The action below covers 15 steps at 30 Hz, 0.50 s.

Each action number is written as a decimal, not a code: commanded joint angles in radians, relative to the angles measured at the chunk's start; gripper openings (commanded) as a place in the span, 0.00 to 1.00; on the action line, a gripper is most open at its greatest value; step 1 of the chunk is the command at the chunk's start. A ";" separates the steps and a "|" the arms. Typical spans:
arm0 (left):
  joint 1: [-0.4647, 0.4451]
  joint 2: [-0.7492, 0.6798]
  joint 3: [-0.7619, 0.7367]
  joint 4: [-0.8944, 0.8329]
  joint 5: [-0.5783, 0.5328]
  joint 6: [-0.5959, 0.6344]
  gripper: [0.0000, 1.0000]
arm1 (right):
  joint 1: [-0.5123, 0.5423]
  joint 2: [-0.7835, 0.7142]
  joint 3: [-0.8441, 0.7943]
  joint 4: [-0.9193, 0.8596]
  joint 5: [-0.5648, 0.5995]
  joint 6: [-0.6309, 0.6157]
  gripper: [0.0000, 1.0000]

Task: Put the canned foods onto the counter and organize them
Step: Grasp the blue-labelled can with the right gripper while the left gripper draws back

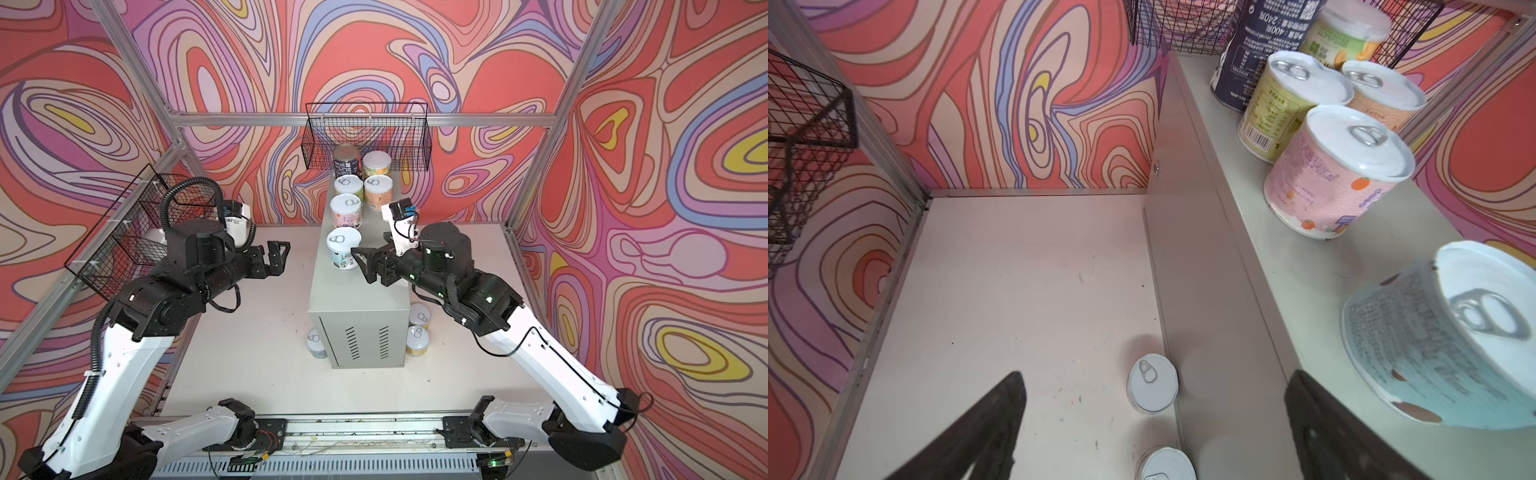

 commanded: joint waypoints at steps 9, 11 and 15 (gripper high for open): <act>0.041 0.007 -0.076 0.100 0.086 -0.005 0.96 | 0.104 0.162 0.106 -0.039 0.302 -0.095 0.92; 0.043 0.011 -0.079 0.100 0.096 0.001 0.96 | 0.103 0.176 0.111 -0.041 0.305 -0.102 0.92; 0.054 0.018 -0.087 0.107 0.120 0.003 0.95 | 0.103 0.201 0.116 -0.034 0.309 -0.110 0.92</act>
